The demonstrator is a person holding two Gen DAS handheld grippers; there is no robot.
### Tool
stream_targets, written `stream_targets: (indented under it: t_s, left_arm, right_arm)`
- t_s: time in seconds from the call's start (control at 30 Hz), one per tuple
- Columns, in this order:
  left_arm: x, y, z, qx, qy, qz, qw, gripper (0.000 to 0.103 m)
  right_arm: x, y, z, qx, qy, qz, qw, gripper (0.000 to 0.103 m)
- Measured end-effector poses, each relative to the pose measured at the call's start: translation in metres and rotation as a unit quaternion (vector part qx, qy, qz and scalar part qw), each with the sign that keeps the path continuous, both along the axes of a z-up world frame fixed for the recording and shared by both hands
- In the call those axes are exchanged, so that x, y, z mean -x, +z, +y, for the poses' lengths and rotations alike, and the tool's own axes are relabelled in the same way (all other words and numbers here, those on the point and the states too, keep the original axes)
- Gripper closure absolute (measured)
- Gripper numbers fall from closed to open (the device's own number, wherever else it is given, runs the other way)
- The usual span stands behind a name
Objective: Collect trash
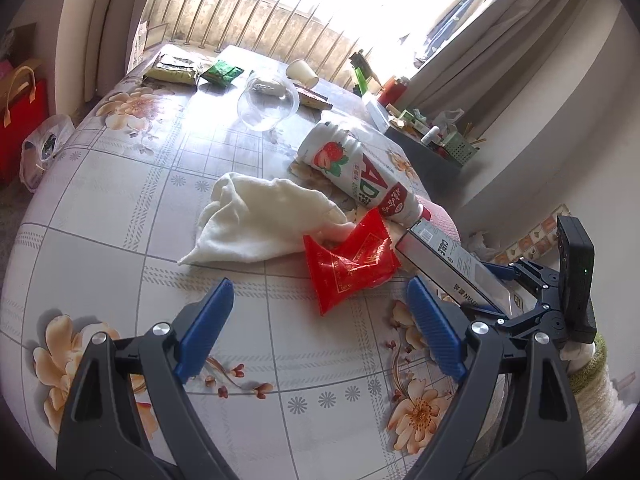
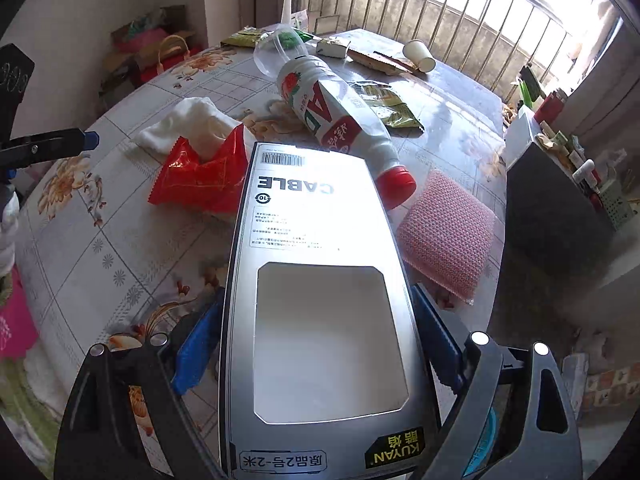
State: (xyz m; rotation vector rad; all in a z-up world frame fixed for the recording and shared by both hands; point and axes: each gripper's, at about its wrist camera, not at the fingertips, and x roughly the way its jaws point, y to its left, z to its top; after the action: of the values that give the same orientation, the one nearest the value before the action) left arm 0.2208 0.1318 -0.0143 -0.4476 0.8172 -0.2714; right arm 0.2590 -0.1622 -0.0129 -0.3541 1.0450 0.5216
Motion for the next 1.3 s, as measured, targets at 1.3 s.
stream_targets:
  t_s: [1.3]
  left_arm:
    - [-0.052,0.031,-0.059,0.038,-0.069,0.064,0.9949,0.018]
  right_arm:
    - [-0.091,0.071,-0.009,-0.181,-0.003,-0.050,0.982,0.013]
